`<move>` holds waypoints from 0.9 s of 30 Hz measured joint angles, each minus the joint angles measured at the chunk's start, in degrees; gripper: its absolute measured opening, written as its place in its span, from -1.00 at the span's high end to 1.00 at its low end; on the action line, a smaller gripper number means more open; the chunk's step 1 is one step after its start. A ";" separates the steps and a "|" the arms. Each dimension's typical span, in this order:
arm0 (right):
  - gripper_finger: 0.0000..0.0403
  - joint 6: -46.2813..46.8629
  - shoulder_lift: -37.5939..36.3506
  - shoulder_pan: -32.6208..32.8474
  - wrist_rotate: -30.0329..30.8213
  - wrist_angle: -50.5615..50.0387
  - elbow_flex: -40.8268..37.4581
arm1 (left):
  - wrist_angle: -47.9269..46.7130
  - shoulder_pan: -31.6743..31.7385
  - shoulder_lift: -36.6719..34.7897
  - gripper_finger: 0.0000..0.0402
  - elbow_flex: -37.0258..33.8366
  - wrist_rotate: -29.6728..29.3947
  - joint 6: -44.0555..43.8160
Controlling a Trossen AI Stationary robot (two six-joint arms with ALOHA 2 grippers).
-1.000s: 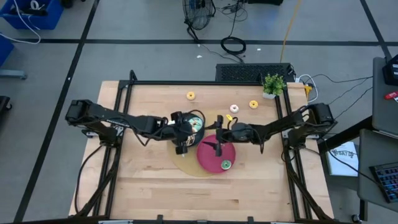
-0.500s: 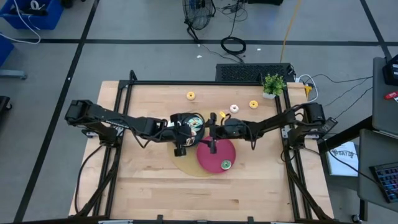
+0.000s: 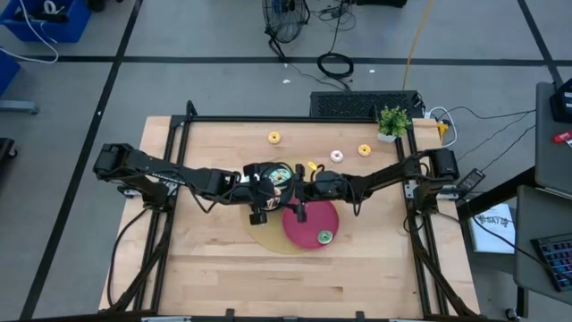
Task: Pick & Place donuts
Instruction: Put the small orange donut on the pink plate
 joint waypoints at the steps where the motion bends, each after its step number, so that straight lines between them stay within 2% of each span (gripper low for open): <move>1: -0.31 -0.01 0.00 0.01 -0.02 0.14 0.00 | 0.09 0.00 0.00 0.75 0.00 0.00 -0.02; 27: 0.36 -1.85 -0.07 -1.07 -0.17 1.60 0.00 | 1.47 0.02 0.00 0.75 -0.02 0.52 -0.21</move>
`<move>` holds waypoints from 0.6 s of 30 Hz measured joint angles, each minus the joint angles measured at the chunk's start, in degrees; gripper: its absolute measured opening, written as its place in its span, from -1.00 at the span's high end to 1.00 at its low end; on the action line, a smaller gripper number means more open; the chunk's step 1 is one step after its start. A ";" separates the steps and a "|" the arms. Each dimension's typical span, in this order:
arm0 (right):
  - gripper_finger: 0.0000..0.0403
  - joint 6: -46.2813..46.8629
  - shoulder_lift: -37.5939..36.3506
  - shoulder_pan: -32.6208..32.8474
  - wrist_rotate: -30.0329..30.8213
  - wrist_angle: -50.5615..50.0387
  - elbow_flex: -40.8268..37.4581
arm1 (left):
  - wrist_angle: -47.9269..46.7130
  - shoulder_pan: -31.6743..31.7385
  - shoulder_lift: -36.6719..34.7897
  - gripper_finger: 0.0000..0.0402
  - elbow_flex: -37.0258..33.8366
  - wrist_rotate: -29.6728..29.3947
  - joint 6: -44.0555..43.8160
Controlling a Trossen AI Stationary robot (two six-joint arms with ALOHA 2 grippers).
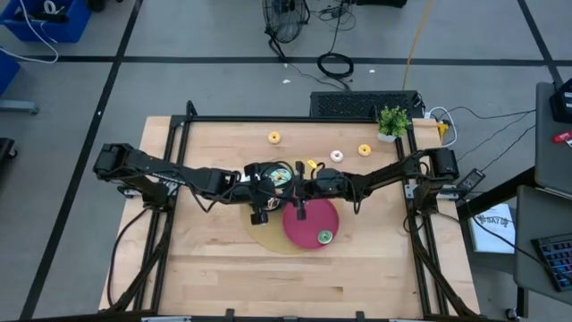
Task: Pick & Place donuts
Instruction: Put the small orange donut on the pink plate
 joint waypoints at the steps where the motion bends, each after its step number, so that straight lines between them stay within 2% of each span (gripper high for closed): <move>1: 0.39 -0.11 0.00 0.00 0.00 -0.01 0.00 | -0.01 0.00 0.00 0.75 -0.01 -0.01 0.00; 12: 0.93 -1.21 -0.02 0.08 0.02 -0.36 0.00 | 0.17 -0.07 -0.01 0.74 -0.04 -0.03 0.43; 18: 0.89 -1.19 -0.05 0.09 0.09 -0.74 0.00 | 0.31 -0.07 -0.01 0.74 -0.07 -0.03 0.59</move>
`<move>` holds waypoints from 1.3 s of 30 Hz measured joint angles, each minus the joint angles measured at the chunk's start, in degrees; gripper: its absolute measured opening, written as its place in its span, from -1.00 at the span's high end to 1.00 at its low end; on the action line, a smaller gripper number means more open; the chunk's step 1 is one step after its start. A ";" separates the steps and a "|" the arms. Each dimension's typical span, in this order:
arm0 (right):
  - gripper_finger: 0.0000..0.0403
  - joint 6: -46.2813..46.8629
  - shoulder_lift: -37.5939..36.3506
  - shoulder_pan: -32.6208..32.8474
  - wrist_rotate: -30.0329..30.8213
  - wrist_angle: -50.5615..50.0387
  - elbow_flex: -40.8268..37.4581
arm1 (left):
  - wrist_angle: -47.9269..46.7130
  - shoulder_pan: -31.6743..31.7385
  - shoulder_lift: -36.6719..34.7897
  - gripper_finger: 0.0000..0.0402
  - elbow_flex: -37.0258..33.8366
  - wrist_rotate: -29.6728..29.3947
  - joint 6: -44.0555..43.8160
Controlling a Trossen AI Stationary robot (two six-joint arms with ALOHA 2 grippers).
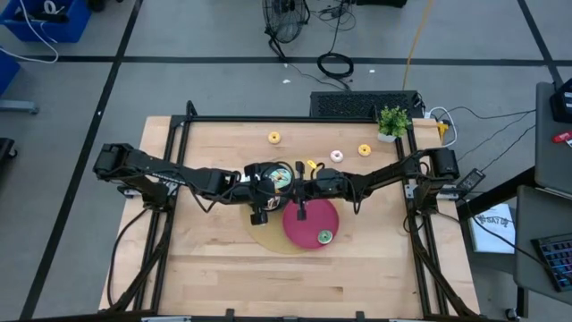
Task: Pick & Place donuts
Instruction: Put the small orange donut on the pink plate
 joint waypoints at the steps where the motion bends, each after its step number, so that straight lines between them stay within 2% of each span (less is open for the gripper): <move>1: 0.90 0.02 -0.02 0.02 0.00 -0.29 0.00 | 0.02 0.00 0.00 0.74 0.00 0.01 0.00; 11: 0.96 0.00 -0.97 0.08 0.08 -2.58 0.04 | 0.80 -2.01 -3.54 0.74 -0.13 -0.87 3.76; 21: 0.97 2.04 -7.29 0.81 0.51 -18.49 -0.10 | 3.57 -4.43 -7.14 0.75 0.17 -2.02 5.10; 34: 0.96 10.34 -21.03 11.37 0.48 -44.82 -0.47 | 2.66 -4.83 -6.97 0.75 0.09 -6.22 5.13; 39: 0.96 13.83 -27.90 15.42 6.03 -45.11 -6.55 | 2.28 -4.81 -6.97 0.75 0.09 -6.58 5.59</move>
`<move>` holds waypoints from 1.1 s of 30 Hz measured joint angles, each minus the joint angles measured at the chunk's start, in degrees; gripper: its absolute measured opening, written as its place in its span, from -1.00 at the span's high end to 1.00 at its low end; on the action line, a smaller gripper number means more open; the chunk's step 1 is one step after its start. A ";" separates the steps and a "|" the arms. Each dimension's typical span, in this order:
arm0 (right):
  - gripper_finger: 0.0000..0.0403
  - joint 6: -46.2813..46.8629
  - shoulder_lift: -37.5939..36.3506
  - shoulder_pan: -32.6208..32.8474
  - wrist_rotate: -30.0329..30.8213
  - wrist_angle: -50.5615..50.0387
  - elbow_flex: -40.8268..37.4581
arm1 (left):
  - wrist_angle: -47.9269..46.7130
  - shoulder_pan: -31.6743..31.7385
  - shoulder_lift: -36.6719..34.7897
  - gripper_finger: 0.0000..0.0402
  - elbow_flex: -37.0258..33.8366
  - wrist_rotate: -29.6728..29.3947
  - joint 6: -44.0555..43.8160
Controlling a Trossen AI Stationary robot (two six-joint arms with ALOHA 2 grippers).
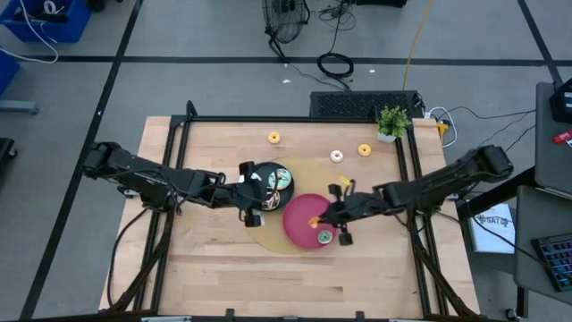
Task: Pick & Place donuts
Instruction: Put the small orange donut on the pink plate
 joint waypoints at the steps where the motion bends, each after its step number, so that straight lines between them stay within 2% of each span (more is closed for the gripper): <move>1: 0.96 0.71 -1.37 0.38 1.50 1.20 -1.80 | -0.06 0.13 0.00 0.75 0.00 -0.04 0.15; 4: 0.96 2.76 -5.05 1.13 4.72 5.56 -8.80 | -0.36 0.63 0.00 0.75 -0.03 -0.02 0.22; 6: 0.96 4.22 -6.38 1.10 4.83 10.59 -13.49 | -0.30 1.16 0.00 0.75 -0.13 -0.04 0.13; 11: 0.96 5.80 -5.50 1.47 4.70 19.62 -21.95 | -0.19 2.08 0.00 0.75 -0.13 0.01 -0.41; 23: 0.95 5.56 2.86 3.21 4.63 25.67 -23.94 | -0.36 3.78 0.02 0.75 -0.15 0.45 -1.86; 27: 0.81 5.56 4.68 2.88 4.64 27.20 -23.94 | -0.43 3.94 0.02 0.75 -0.15 0.55 -2.16; 33: 0.42 5.34 4.19 2.85 4.66 29.42 -23.94 | -0.41 3.91 0.02 0.75 -0.17 0.60 -2.14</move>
